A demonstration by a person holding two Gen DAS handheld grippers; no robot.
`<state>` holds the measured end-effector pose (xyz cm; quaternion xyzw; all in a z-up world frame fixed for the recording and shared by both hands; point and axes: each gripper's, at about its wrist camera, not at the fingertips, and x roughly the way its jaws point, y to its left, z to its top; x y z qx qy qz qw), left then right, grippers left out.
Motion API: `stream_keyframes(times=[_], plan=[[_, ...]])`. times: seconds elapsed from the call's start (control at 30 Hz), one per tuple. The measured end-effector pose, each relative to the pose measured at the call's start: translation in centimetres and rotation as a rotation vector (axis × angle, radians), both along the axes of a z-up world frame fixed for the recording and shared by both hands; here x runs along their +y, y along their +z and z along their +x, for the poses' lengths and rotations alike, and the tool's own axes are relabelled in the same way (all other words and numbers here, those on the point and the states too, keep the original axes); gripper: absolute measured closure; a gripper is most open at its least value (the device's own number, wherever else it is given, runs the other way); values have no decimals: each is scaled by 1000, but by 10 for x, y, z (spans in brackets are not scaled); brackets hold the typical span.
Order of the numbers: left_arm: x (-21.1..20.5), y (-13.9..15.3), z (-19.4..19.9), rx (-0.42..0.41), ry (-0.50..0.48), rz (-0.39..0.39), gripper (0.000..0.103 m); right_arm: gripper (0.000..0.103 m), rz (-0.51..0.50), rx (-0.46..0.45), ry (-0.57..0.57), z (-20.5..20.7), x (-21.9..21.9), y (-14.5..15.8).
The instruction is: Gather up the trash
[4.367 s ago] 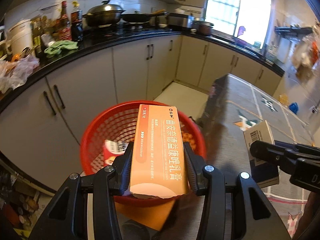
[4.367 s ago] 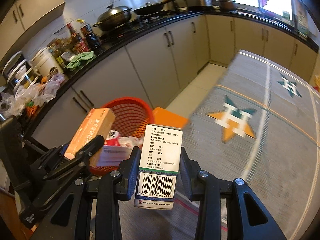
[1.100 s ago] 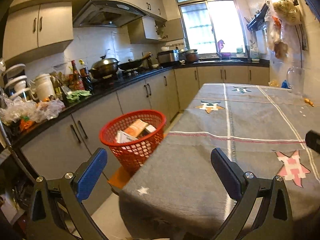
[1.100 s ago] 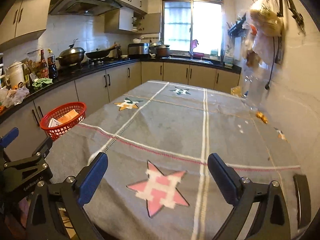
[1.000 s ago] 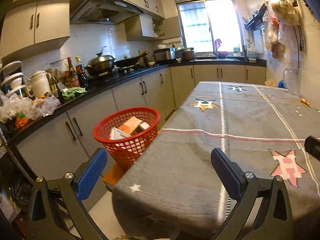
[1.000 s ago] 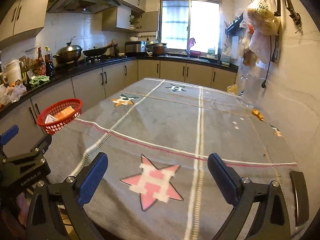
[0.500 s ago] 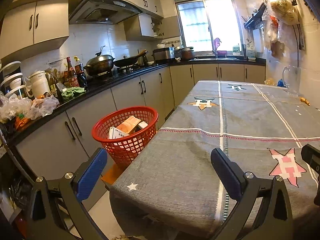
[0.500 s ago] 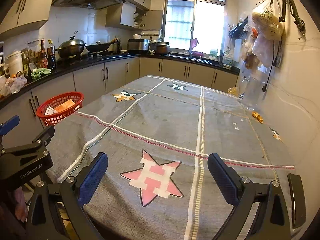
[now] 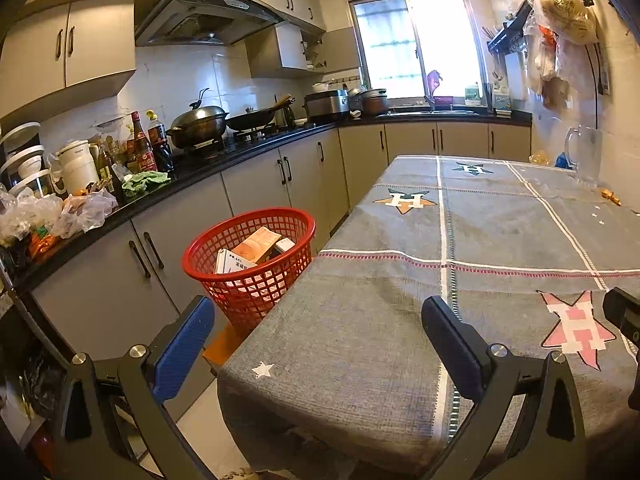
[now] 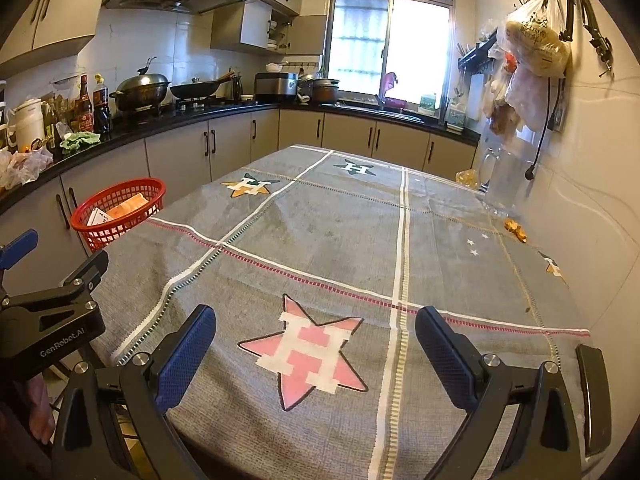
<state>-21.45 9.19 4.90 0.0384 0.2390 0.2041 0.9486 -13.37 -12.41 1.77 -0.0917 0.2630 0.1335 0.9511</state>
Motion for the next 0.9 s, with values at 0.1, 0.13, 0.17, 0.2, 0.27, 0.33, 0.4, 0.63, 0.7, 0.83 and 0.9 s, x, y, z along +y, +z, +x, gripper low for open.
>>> stream_keyframes(times=[0.1,0.13,0.17,0.2,0.27,0.33,0.4,0.63,0.7,0.83,0.9], plan=[[0,-2,0,3,2,-2,0,2,-5,6,1,1,1,-2],[-1,-2,1,4,2,-2,0,2,-6,7,1,2,2,-2],[0,-2,0,3,2,-3,0,2,-6,8,1,2,2,-2],[0,-2,0,3,2,-2,0,2,-6,8,1,2,2,-2],[0,-2,0,3,2,-2,0,2,-6,9,0,2,2,-2],[0,-4,0,5,1,-3,0,2,-4,10,-1,1,2,-3],[0,-3,0,6,2,-4,0,2,-4,11,-1,1,3,-3],[1,-5,1,7,2,0,0,2,-5,12,-1,1,2,-3],[1,-4,0,6,3,1,0,2,-6,15,-1,2,2,-4],[1,-4,0,6,2,-1,0,2,-7,19,-3,3,2,-4],[1,-5,1,8,2,1,0,2,-6,21,-3,3,1,-5]])
